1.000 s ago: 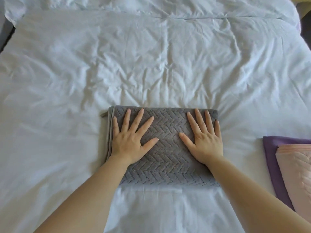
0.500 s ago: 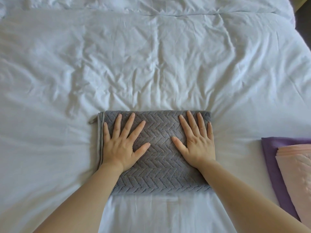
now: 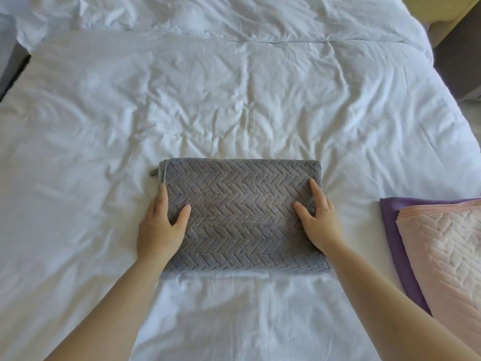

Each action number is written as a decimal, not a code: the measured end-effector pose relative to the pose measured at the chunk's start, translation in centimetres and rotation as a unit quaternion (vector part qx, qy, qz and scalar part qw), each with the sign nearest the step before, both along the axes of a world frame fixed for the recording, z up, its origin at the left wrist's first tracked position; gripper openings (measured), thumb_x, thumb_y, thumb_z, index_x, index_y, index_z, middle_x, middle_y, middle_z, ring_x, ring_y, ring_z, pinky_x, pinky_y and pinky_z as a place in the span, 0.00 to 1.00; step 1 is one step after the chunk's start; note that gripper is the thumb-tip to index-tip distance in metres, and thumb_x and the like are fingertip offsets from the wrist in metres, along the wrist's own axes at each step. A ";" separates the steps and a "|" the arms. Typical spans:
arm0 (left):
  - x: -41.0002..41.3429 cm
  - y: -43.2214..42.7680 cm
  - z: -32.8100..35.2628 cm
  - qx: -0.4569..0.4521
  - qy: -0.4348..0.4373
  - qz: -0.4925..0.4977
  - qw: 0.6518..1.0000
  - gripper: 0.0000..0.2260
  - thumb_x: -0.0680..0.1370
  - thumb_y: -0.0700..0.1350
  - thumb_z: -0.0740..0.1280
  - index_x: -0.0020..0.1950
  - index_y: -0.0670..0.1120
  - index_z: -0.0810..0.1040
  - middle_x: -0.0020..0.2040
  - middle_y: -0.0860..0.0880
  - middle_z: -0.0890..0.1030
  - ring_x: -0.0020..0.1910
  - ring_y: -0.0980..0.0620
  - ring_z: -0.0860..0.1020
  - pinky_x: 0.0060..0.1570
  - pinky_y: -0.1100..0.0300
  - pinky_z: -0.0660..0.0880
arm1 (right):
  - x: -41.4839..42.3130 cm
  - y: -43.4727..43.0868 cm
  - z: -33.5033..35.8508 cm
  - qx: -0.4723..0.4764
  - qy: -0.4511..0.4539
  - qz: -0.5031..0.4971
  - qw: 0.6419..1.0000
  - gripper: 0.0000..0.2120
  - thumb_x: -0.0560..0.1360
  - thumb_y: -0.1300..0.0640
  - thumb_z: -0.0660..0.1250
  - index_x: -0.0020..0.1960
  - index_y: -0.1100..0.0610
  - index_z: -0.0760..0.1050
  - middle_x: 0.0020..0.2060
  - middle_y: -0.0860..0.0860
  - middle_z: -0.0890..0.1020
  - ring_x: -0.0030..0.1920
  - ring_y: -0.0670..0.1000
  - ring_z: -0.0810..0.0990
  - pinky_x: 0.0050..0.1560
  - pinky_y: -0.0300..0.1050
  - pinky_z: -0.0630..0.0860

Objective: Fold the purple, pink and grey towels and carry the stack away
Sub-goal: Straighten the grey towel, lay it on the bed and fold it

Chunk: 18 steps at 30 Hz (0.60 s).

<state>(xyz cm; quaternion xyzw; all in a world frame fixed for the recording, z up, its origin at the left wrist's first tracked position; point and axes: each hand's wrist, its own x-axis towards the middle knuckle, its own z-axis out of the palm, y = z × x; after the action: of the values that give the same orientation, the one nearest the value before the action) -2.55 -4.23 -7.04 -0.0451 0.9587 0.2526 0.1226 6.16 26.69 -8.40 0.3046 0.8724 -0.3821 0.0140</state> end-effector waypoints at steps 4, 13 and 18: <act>0.1 -1.4 0.5 0.089 -0.055 -0.005 0.994 0.33 0.76 0.65 0.59 0.75 0.66 0.45 0.72 0.47 0.67 0.69 0.45 0.69 0.64 0.46 0.69 | 0.7 -0.2 0.5 -0.042 -0.012 0.001 0.999 0.31 0.75 0.42 0.63 0.74 0.36 0.52 0.71 0.53 0.66 0.67 0.55 0.70 0.67 0.51 0.67; 0.6 -1.4 5.7 0.070 0.008 -0.034 0.997 0.27 0.76 0.66 0.55 0.74 0.67 0.51 0.73 0.49 0.67 0.67 0.42 0.70 0.53 0.47 0.71 | 3.8 -1.0 6.8 -0.064 0.024 -0.042 0.997 0.26 0.78 0.45 0.60 0.74 0.41 0.57 0.66 0.54 0.69 0.63 0.55 0.72 0.57 0.43 0.65; 0.4 4.8 10.8 0.115 0.042 -0.125 0.985 0.26 0.76 0.67 0.55 0.72 0.70 0.51 0.73 0.49 0.67 0.68 0.42 0.70 0.56 0.44 0.71 | 10.0 2.0 12.4 -0.036 0.089 -0.146 0.985 0.24 0.77 0.42 0.59 0.72 0.36 0.57 0.68 0.50 0.67 0.63 0.50 0.70 0.55 0.44 0.65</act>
<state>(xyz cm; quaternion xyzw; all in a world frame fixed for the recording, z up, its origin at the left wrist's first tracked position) -2.11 0.56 3.71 0.1002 0.9255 0.3460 0.1168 16.19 28.66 4.05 0.3927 0.8020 -0.4368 -0.1086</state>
